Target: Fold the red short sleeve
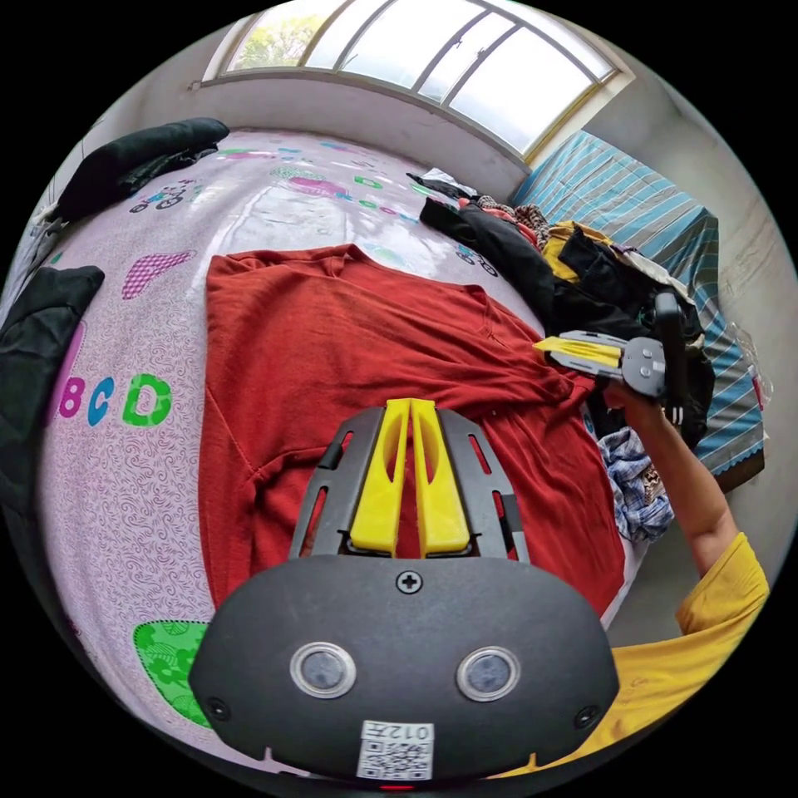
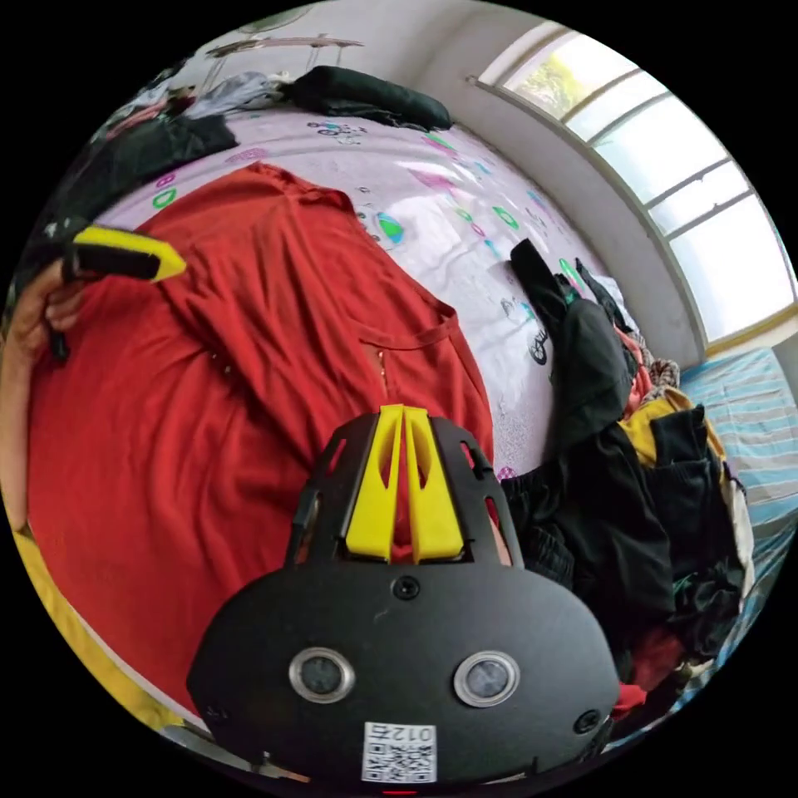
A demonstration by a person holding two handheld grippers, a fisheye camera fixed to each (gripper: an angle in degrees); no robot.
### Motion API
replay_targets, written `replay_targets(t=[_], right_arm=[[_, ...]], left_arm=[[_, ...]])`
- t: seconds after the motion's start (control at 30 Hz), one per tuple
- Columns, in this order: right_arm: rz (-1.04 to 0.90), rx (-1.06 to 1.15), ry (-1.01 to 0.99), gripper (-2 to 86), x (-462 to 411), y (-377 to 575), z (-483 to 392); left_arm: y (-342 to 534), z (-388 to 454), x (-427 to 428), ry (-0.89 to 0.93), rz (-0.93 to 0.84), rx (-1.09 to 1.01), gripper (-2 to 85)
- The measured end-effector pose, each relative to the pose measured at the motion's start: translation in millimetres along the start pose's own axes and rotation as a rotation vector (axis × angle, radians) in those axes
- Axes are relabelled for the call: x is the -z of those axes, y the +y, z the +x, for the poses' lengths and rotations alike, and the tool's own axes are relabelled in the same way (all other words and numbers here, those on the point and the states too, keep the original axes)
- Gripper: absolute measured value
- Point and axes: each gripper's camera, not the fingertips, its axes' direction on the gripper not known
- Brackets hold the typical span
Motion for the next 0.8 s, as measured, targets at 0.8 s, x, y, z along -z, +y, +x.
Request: replay_targets(t=[0.8], right_arm=[[-0.054,-0.3,-0.258,1.9,37,62,102]], left_arm=[[-27,95,37,-0.187,-0.004,-0.175,0.3]])
